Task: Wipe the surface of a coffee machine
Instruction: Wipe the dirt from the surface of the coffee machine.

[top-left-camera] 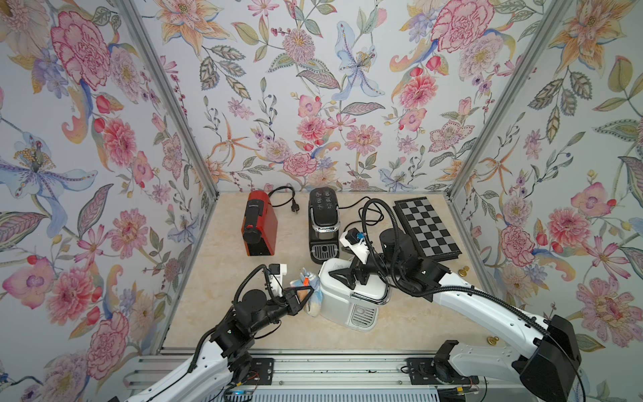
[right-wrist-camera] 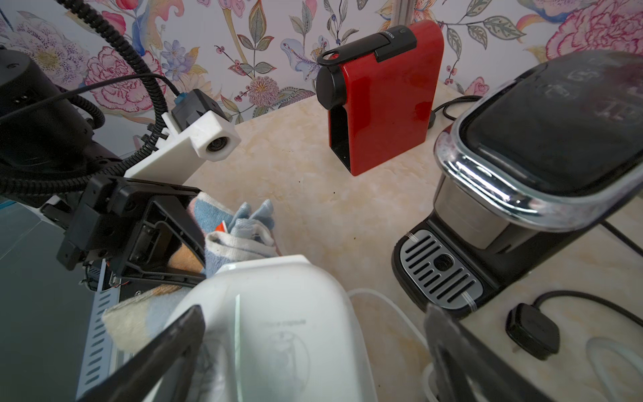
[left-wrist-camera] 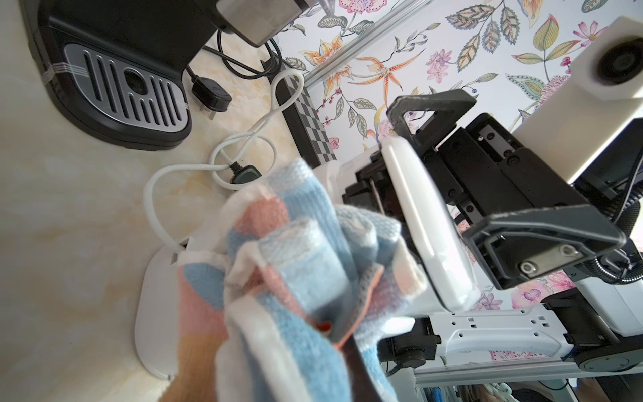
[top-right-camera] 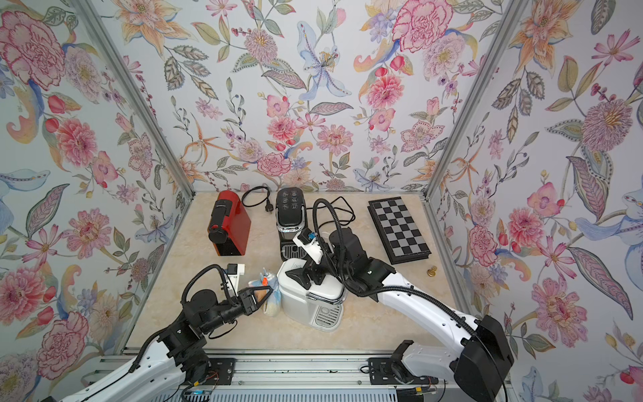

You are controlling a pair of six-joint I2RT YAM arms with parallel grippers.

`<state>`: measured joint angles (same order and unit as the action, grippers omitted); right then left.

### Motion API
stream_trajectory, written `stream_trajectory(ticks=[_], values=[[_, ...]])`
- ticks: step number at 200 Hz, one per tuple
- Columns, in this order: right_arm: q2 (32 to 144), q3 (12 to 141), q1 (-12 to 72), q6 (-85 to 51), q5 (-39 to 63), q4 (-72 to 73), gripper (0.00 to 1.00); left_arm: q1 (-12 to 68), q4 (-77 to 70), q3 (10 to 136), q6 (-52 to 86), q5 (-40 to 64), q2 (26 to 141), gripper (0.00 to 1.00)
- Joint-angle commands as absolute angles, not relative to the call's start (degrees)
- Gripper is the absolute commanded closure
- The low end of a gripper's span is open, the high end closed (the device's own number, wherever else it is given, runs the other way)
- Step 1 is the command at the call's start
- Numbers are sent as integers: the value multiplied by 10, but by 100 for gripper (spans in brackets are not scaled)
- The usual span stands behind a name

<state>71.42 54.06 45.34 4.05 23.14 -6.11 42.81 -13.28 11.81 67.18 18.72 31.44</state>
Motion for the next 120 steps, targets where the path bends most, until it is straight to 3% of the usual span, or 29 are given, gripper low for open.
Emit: stream_trajectory(ticks=[1,52,89,120], values=[[773,484,460,40,234,-221,0,458,-153,126,700,186,343,100],[767,479,464,37,229,-221,0,477,-272,47,764,109,466,100],[770,479,468,37,230,-221,0,485,-263,64,753,80,541,100],[771,479,469,37,230,-221,0,480,-341,89,716,95,546,100]])
